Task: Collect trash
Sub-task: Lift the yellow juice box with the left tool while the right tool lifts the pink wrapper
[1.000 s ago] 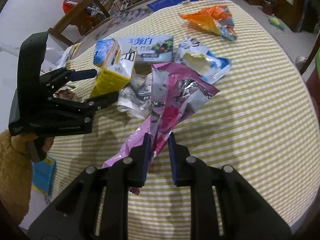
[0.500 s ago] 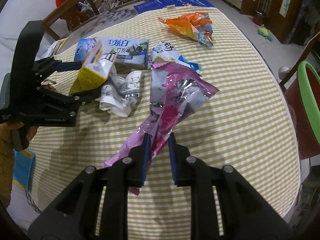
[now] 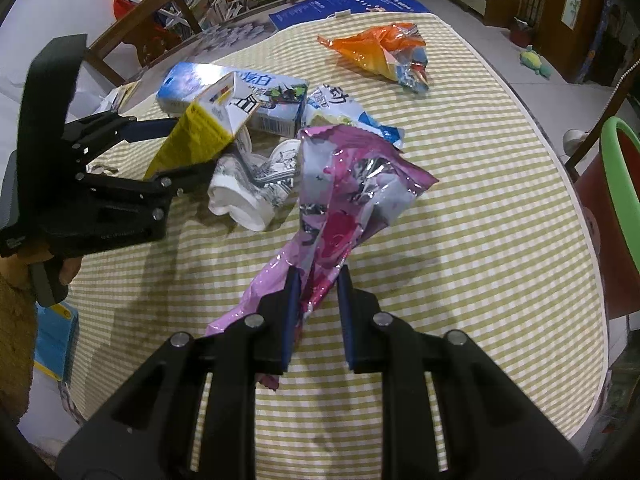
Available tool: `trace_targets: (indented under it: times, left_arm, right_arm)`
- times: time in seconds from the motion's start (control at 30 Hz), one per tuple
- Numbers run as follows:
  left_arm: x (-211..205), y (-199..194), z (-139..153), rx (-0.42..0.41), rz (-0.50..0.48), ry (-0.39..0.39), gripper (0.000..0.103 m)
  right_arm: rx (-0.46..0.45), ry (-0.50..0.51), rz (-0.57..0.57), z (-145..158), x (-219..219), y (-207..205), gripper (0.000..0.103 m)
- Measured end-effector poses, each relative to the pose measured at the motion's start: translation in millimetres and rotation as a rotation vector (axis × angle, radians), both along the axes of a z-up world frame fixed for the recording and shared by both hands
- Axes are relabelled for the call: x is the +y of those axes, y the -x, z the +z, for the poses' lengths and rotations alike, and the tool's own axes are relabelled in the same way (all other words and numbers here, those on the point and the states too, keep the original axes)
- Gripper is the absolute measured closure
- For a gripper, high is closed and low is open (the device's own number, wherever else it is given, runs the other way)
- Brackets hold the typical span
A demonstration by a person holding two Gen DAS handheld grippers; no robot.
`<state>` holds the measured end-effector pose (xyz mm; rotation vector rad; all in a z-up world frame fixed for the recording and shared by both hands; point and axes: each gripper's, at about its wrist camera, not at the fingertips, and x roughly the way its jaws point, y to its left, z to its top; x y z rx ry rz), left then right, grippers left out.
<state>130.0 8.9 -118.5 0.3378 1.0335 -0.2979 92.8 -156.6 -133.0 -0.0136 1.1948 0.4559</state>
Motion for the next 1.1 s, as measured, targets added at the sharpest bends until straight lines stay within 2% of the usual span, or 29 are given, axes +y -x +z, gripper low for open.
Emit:
trace_targets:
  times: [0.13, 0.37, 0.47, 0.57, 0.63, 0.83, 1.1]
  left_arm:
    - [5, 2, 12, -0.006, 0.051, 0.026, 0.052]
    - [30, 6, 25, 0.020, 0.157, 0.110, 0.057]
    - [34, 9, 27, 0.009, 0.143, 0.097, 0.060]
    - [39, 13, 34, -0.008, 0.171, 0.103, 0.065]
    - [43, 19, 45, -0.026, 0.211, 0.156, 0.066]
    - [33, 38, 72, -0.107, 0.262, 0.213, 0.068]
    - [18, 55, 93, -0.161, 0.297, 0.288, 0.068]
  right_arm:
    - [-0.004, -0.009, 0.002, 2, 0, 0, 0.084]
    - [-0.012, -0.028, -0.009, 6, -6, 0, 0.084]
    - [-0.009, -0.040, -0.020, 7, -10, 1, 0.084]
    - [-0.019, -0.053, -0.034, 11, -14, 2, 0.084]
    - [-0.041, -0.063, -0.051, 16, -17, 2, 0.084]
    - [-0.121, -0.097, -0.064, 36, -23, 2, 0.084]
    - [-0.222, -0.141, -0.046, 64, -27, 11, 0.084]
